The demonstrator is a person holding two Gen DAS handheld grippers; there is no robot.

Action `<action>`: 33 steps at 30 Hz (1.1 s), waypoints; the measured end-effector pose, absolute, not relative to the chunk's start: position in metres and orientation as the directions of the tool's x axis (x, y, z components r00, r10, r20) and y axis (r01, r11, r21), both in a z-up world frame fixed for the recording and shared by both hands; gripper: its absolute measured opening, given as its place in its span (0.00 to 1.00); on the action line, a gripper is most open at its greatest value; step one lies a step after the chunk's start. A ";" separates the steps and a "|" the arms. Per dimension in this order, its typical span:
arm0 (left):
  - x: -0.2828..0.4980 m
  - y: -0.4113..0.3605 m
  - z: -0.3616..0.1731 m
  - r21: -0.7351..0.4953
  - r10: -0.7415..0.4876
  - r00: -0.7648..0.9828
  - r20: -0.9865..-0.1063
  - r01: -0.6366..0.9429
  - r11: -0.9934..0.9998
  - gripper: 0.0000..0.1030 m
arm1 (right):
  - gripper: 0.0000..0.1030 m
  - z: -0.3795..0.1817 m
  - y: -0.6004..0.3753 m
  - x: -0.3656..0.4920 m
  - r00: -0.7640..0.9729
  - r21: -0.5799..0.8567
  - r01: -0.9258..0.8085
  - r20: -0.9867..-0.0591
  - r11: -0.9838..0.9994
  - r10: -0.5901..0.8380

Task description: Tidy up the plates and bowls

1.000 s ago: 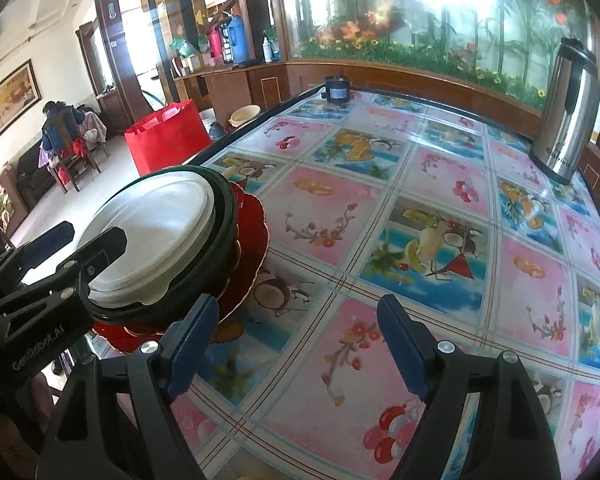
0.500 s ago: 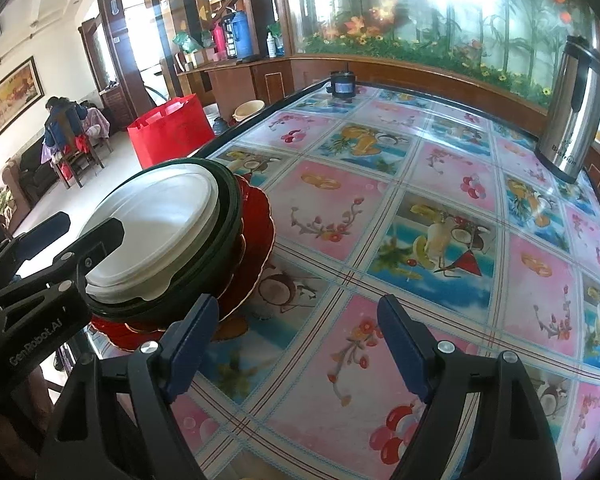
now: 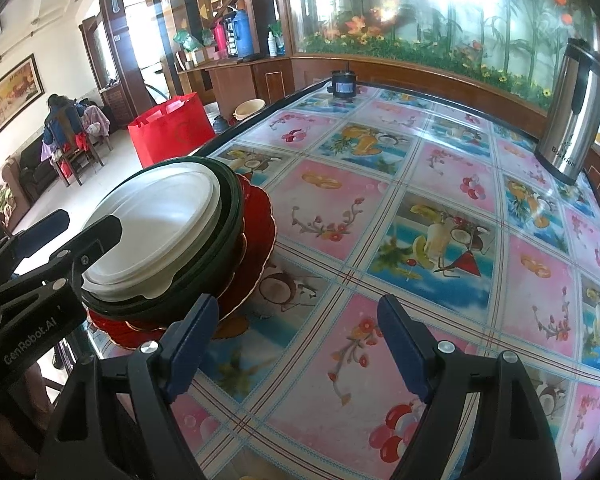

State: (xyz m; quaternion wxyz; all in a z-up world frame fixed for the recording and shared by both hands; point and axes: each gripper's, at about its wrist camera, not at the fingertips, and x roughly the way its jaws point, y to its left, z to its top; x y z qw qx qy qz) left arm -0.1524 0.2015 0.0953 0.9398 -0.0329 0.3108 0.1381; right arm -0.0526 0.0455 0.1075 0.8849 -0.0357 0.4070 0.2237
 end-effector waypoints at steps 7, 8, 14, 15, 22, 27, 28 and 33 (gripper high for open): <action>-0.153 0.202 0.096 0.021 0.237 0.768 -0.596 -0.280 0.960 0.75 | 0.79 0.107 0.046 -0.053 0.568 0.116 -0.428 -0.737 0.896 0.366; -0.153 0.202 0.096 0.021 0.236 0.768 -0.596 -0.278 0.960 0.75 | 0.79 0.107 0.046 -0.053 0.569 0.117 -0.427 -0.736 0.897 0.367; -0.154 0.204 0.096 0.019 0.235 0.766 -0.598 -0.279 0.960 0.75 | 0.79 0.105 0.047 -0.054 0.561 0.114 -0.431 -0.743 0.895 0.364; -0.154 0.204 0.096 0.020 0.236 0.767 -0.597 -0.280 0.960 0.75 | 0.79 0.105 0.047 -0.054 0.561 0.112 -0.431 -0.744 0.896 0.363; -0.154 0.204 0.096 0.019 0.236 0.766 -0.598 -0.280 0.960 0.75 | 0.79 0.104 0.047 -0.053 0.558 0.113 -0.434 -0.745 0.894 0.365; -0.154 0.204 0.096 0.019 0.234 0.767 -0.598 -0.278 0.960 0.75 | 0.79 0.104 0.047 -0.053 0.556 0.110 -0.434 -0.748 0.894 0.362; -0.153 0.204 0.095 0.019 0.233 0.766 -0.599 -0.278 0.961 0.75 | 0.79 0.104 0.047 -0.053 0.556 0.109 -0.434 -0.748 0.894 0.362; -0.153 0.204 0.095 0.016 0.232 0.766 -0.599 -0.278 0.961 0.75 | 0.79 0.103 0.048 -0.053 0.555 0.107 -0.439 -0.749 0.892 0.363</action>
